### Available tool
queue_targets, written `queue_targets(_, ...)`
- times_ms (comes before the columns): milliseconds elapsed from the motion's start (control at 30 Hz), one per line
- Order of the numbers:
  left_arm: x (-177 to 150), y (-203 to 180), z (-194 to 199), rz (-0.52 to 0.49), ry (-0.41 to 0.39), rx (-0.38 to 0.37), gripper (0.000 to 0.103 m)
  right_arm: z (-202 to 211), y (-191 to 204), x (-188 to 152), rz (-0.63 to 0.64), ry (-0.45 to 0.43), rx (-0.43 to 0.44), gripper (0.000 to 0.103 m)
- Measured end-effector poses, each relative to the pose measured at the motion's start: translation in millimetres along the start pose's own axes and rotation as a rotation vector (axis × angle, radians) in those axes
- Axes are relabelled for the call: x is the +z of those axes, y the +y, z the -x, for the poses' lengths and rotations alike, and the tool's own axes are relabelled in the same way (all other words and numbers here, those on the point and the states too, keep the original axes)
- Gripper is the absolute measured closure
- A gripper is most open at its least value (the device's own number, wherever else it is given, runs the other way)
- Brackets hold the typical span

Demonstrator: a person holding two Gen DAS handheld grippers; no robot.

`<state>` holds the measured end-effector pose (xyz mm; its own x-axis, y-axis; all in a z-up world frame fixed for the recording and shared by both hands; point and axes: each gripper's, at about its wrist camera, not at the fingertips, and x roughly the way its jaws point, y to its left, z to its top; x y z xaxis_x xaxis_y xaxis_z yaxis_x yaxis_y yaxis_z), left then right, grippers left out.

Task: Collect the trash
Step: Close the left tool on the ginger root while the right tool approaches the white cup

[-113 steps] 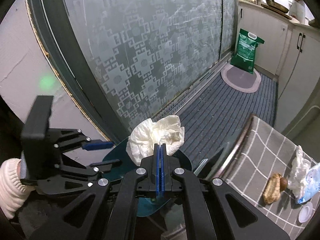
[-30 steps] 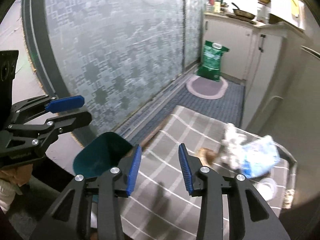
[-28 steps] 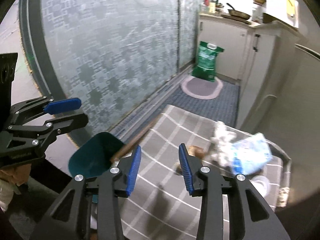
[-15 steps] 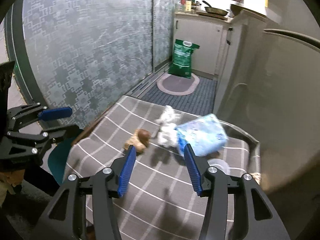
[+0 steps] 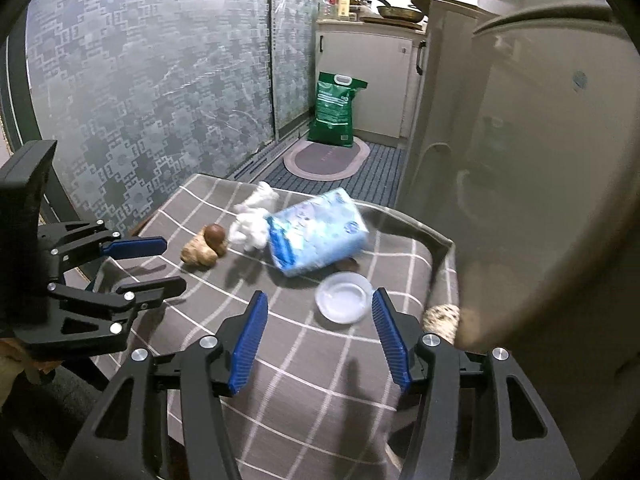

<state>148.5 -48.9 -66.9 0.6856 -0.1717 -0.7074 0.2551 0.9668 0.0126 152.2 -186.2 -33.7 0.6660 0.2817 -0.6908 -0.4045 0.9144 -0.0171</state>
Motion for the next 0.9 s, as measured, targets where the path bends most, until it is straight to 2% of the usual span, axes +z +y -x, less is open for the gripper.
queue_targets(167,3.4,0.5,-15.0,0.013,0.023,0.025,0.060,2.1,-8.8,-7.4,0.000,0.005,-0.013,0.048)
queue_targets(367,6.3,-0.2,-20.7,0.018,0.022,0.036,0.064,0.2,-21.6,-11.6,0.005,0.007,-0.021,0.048)
queue_targets(467,7.4,-1.5,-22.2,0.011,0.016,0.036,0.078,-5.6,-19.8,-12.9,0.042,0.010,-0.019,0.048)
queue_targets(500,7.5,-1.9,-22.1,0.005,0.015,0.041,0.080,-8.3,-18.5,-12.9,0.051,0.014,-0.014,0.048)
queue_targets(900,7.9,-0.4,-18.4,0.001,0.012,0.034,0.084,-35.8,-4.6,-7.8,0.108,0.052,-0.037,0.048)
